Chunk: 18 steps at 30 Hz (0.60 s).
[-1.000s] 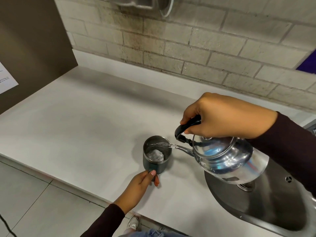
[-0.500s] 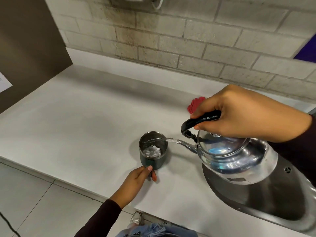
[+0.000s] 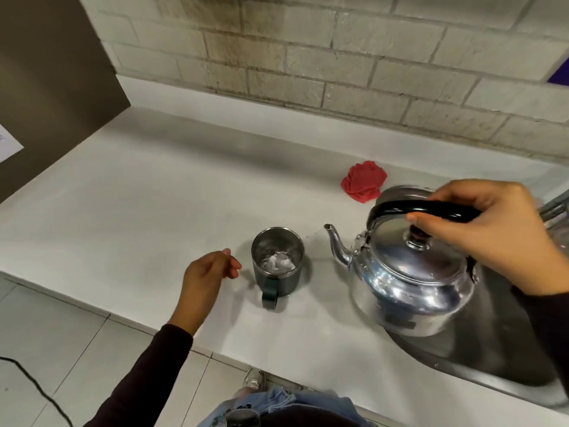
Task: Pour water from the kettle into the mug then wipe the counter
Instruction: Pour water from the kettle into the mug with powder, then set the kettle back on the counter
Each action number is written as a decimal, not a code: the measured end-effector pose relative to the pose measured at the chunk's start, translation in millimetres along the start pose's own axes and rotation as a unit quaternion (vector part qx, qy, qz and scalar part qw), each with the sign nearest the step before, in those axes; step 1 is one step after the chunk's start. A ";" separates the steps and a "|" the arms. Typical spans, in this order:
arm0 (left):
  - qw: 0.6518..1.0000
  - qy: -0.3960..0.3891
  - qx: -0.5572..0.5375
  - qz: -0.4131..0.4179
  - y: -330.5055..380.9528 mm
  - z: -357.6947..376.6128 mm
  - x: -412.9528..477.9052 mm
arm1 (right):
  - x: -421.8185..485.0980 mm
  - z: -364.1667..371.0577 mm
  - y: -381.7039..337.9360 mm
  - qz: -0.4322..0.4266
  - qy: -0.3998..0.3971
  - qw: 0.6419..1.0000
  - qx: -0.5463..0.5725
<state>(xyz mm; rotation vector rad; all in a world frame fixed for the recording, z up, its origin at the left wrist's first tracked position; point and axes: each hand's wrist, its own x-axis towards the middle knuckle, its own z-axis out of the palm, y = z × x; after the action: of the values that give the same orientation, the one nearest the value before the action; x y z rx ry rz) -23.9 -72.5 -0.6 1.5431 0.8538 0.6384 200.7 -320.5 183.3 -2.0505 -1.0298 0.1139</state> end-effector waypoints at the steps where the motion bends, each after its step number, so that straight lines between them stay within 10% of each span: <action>1: 1.000 0.005 -0.001 0.005 2.5 -1.7 3.4 | -1.8 2.6 9.3 0.018 0.026 0.999 0.014; 8: 1.000 0.009 0.002 0.022 17.7 -0.6 23.0 | 14.4 26.5 47.3 0.106 0.157 0.969 0.157; 18: 1.000 -0.005 0.000 0.003 25.2 6.9 55.9 | 131.7 113.9 44.2 0.073 0.135 0.970 0.190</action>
<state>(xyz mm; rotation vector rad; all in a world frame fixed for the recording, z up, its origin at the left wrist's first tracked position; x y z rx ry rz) 18.1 -32.0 19.4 1.5490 0.8420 0.6350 269.1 -170.8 111.4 -1.7296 -0.6323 0.0951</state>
